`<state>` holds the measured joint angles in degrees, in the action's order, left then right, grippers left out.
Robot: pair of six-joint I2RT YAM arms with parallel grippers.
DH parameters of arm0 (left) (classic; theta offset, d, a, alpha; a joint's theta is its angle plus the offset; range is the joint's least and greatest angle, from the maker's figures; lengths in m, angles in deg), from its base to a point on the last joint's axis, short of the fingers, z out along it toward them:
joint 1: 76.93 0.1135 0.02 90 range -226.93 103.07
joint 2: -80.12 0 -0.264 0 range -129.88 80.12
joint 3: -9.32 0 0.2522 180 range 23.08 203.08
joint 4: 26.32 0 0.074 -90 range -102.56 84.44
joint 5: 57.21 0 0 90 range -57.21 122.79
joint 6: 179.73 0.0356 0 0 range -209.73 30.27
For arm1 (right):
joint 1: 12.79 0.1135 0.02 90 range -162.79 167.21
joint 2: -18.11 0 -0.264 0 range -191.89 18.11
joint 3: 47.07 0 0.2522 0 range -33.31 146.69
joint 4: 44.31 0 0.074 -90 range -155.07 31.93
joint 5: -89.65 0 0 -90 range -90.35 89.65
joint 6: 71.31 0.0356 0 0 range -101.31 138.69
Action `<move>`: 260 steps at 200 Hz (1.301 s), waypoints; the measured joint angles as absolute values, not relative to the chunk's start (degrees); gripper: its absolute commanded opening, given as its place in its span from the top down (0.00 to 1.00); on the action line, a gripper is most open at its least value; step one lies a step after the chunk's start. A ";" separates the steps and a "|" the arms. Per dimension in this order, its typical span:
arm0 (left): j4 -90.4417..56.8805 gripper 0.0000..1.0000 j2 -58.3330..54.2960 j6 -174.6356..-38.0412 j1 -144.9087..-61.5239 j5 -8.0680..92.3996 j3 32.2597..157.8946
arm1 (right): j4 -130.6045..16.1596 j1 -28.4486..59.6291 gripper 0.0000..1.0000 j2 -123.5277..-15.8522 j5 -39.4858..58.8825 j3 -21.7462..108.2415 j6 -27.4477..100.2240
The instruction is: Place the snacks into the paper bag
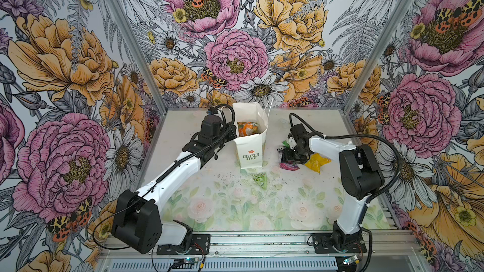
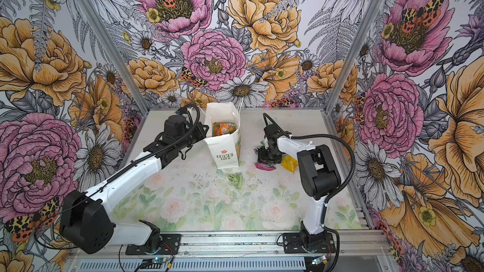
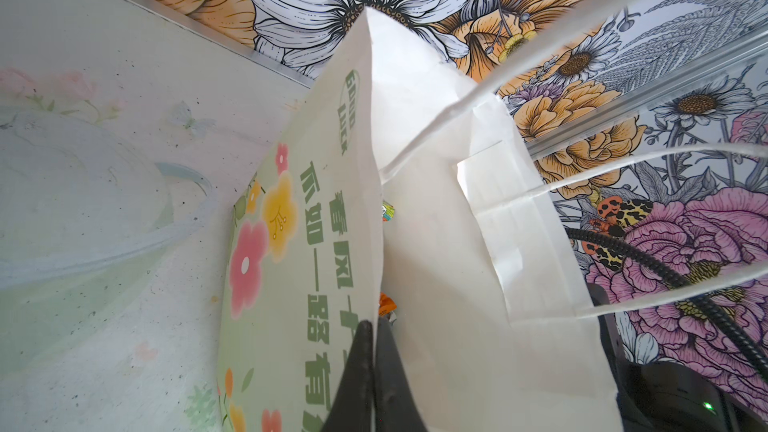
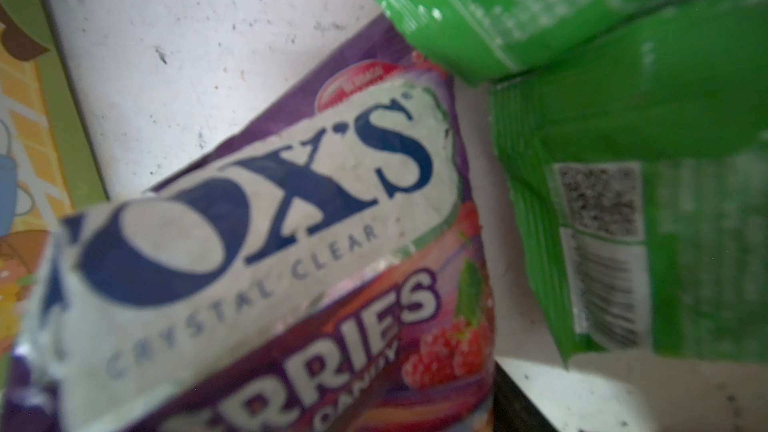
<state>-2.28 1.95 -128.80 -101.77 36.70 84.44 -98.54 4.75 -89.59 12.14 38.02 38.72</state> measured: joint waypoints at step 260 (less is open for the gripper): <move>-2.19 1.00 3.50 -128.80 -101.33 36.72 83.06 | -103.94 4.75 0.86 -71.21 14.98 38.70 40.91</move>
<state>-2.19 3.50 -128.80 -101.33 36.72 83.06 -103.94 4.75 -71.21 14.98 38.70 40.91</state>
